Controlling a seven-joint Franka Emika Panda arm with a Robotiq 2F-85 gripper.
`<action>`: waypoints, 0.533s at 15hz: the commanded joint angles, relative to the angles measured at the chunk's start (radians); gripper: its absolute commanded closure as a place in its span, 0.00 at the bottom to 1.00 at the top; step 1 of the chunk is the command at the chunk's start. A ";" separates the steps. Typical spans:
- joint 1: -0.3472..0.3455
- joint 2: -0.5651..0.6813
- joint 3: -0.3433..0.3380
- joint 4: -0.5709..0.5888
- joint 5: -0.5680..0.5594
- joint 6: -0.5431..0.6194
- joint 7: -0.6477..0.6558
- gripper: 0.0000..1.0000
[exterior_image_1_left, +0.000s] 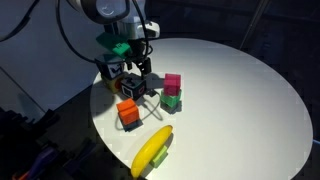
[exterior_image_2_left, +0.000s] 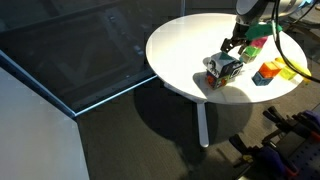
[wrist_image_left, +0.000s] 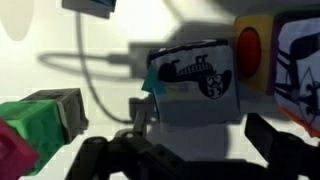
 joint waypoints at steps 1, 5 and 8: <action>-0.034 0.005 0.028 0.009 0.039 0.011 -0.064 0.00; -0.045 0.006 0.040 0.007 0.056 0.014 -0.099 0.00; -0.047 0.009 0.041 0.010 0.058 0.014 -0.107 0.00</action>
